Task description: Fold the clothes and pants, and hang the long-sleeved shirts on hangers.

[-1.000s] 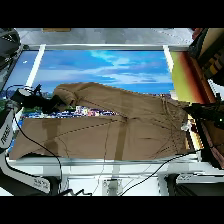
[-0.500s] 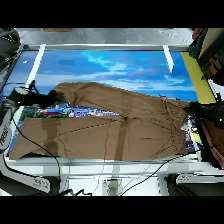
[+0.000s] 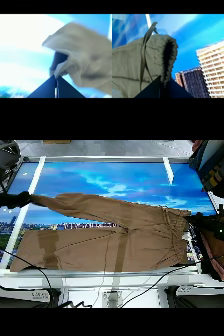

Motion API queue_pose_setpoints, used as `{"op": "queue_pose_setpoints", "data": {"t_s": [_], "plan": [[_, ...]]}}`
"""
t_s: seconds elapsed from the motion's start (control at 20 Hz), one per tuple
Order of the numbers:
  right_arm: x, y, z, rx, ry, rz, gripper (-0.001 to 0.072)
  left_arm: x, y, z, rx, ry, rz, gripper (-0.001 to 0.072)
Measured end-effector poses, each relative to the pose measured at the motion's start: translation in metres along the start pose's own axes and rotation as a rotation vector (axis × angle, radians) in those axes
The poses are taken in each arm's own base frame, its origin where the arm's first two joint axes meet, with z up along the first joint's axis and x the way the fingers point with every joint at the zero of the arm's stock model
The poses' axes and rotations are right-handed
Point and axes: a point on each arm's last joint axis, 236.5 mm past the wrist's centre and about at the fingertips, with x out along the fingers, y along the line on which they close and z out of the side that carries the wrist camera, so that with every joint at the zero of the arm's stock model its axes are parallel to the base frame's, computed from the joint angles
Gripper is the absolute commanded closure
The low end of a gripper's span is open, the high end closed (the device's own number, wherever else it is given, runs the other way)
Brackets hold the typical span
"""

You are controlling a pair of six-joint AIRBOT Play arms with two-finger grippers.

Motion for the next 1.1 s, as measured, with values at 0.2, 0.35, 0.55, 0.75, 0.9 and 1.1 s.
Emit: {"op": "queue_pose_setpoints", "data": {"t_s": [0.2,0.35,0.55,0.75,0.9,1.1], "plan": [[0.0,0.001,0.002,0.003,-0.007,0.003,0.0679,-0.019,0.061,-0.05,0.085,0.229,0.241,0.0691],[0.0,0.001,0.002,0.005,-0.008,0.005,0.0679,-0.032,0.088,-0.059,0.108,0.28,0.353,0.069],[0.0,0.002,0.002,0.005,-0.007,0.007,0.0679,-0.038,0.083,-0.017,0.179,0.126,0.403,0.0691],[0.0,0.001,0.002,0.006,-0.01,0.006,0.0679,-0.067,0.032,0.082,0.299,-0.248,0.404,0.0692],[0.0,0.001,0.003,0.007,-0.011,0.006,0.0679,-0.106,-0.012,0.138,0.366,-0.489,0.391,0.0692],[0.0,0.002,0.002,0.009,-0.007,0.01,0.0679,-0.107,-0.004,0.126,0.369,-0.426,0.412,0.0692]]}}
